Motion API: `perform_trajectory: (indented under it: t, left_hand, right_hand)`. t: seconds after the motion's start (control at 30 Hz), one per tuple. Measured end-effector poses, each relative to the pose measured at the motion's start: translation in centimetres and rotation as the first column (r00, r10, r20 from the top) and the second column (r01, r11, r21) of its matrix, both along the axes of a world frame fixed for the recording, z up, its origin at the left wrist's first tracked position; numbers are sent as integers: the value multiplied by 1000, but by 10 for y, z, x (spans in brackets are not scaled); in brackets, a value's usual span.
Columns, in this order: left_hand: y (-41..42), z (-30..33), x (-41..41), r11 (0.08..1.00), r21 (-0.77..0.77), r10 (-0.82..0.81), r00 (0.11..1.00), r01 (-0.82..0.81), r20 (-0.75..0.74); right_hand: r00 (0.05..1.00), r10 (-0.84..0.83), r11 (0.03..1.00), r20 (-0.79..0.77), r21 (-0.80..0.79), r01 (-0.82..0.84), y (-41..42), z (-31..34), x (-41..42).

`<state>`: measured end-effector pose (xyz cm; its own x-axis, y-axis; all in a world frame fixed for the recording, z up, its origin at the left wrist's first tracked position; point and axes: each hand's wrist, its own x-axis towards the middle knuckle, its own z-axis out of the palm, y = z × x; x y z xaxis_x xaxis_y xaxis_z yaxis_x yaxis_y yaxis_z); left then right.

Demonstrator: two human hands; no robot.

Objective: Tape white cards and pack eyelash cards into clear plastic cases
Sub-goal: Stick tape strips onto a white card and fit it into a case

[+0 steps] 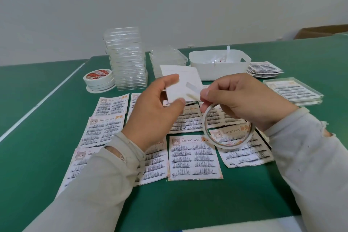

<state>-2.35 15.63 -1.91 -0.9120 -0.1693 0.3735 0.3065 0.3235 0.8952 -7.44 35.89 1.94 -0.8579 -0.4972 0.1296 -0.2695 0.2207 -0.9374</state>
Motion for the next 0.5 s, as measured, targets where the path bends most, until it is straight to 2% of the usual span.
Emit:
perform_trajectory:
  t: [0.1, 0.33, 0.5]
  left_hand:
    - [3, -2, 1, 997, -29, -75, 997, 74, -6]
    - [5, 0, 3, 996, -57, -65, 998, 64, -19]
    - [6, 3, 4, 996, -54, -70, 997, 71, 18]
  right_hand:
    - [999, 39, 998, -11, 40, -39, 0, 1, 1]
    - [985, 62, 983, -163, 183, -32, 2, 0, 1]
    - [981, 80, 975, -178, 220, -40, 5, 0, -1]
